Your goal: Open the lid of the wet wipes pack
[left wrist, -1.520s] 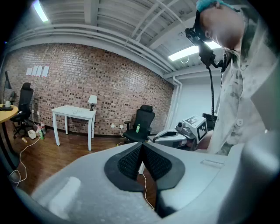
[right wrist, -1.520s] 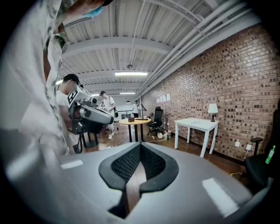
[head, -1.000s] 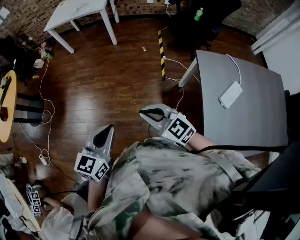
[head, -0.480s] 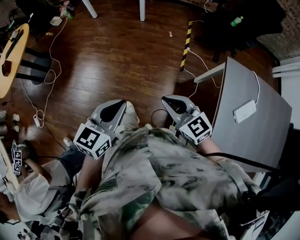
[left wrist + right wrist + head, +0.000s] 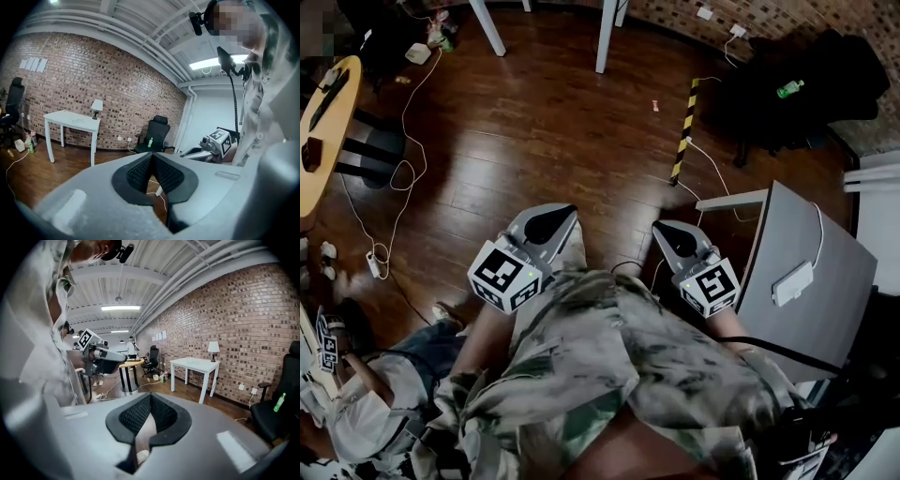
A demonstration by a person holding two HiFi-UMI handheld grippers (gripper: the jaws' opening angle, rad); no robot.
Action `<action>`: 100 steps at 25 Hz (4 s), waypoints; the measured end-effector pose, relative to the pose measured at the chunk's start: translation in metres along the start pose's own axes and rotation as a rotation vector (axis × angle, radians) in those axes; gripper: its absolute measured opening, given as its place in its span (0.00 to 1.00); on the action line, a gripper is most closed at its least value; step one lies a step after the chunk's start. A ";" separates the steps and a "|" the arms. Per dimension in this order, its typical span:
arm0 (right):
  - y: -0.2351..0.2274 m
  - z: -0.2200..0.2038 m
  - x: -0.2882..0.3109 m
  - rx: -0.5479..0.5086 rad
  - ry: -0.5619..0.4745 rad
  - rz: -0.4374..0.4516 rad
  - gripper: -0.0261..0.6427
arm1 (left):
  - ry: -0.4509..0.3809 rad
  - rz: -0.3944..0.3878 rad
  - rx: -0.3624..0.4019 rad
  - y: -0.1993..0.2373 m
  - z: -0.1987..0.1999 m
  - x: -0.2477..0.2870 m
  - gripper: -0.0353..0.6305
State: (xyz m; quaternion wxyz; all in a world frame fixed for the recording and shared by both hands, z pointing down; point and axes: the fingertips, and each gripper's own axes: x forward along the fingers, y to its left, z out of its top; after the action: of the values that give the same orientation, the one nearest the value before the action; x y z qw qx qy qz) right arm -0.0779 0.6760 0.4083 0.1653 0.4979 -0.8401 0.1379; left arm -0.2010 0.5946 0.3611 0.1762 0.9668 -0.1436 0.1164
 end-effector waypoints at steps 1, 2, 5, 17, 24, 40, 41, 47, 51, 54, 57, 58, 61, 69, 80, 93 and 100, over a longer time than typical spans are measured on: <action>-0.011 0.010 0.011 0.000 -0.003 -0.015 0.05 | 0.001 -0.008 0.002 0.014 0.007 0.004 0.06; -0.021 0.020 0.022 0.002 -0.007 -0.031 0.05 | 0.004 -0.018 0.005 0.028 0.014 0.008 0.06; -0.043 0.046 0.054 0.000 -0.016 -0.056 0.05 | 0.012 -0.039 0.025 0.070 0.033 0.016 0.06; -0.122 0.110 0.158 -0.095 -0.024 -0.002 0.05 | -0.052 0.031 0.030 0.185 0.086 0.051 0.06; -0.217 0.149 0.225 -0.127 -0.085 0.057 0.05 | -0.060 0.132 -0.003 0.251 0.120 0.111 0.06; -0.385 0.187 0.327 -0.164 -0.103 0.168 0.05 | -0.042 0.219 0.032 0.354 0.201 0.256 0.06; -0.390 0.188 0.335 -0.165 -0.101 0.176 0.05 | -0.042 0.224 0.031 0.363 0.203 0.259 0.06; -0.414 0.209 0.395 -0.160 -0.057 0.184 0.05 | -0.048 0.234 0.005 0.435 0.211 0.270 0.06; -0.436 0.228 0.447 -0.203 -0.056 0.158 0.05 | -0.068 0.204 0.001 0.495 0.229 0.275 0.06; -0.454 0.250 0.493 -0.221 -0.039 0.133 0.05 | -0.080 0.179 0.003 0.546 0.246 0.280 0.06; -0.469 0.269 0.535 -0.231 -0.004 0.107 0.05 | -0.078 0.139 0.017 0.589 0.261 0.285 0.06; -0.473 0.274 0.548 -0.238 0.006 0.100 0.05 | -0.075 0.123 0.024 0.602 0.264 0.286 0.06; -0.483 0.287 0.587 -0.260 0.021 0.089 0.05 | -0.058 0.102 0.048 0.639 0.268 0.288 0.06; -0.508 0.294 0.670 -0.286 0.058 0.124 0.05 | -0.024 0.146 0.039 0.708 0.267 0.303 0.06; -0.589 0.275 0.801 -0.322 0.142 0.227 0.05 | 0.118 0.285 0.109 0.799 0.269 0.374 0.06; -0.632 0.215 0.887 -0.389 0.268 0.405 0.05 | 0.391 0.442 0.236 0.891 0.231 0.461 0.06; -0.625 0.210 0.890 -0.389 0.293 0.426 0.05 | 0.566 0.401 0.337 0.900 0.200 0.489 0.15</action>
State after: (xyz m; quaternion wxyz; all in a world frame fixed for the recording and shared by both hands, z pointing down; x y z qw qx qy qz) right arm 0.0434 -0.4029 0.6289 0.3439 0.2446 -0.9033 0.0765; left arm 0.0028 -0.4028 0.5900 0.0214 0.8647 -0.2543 0.4327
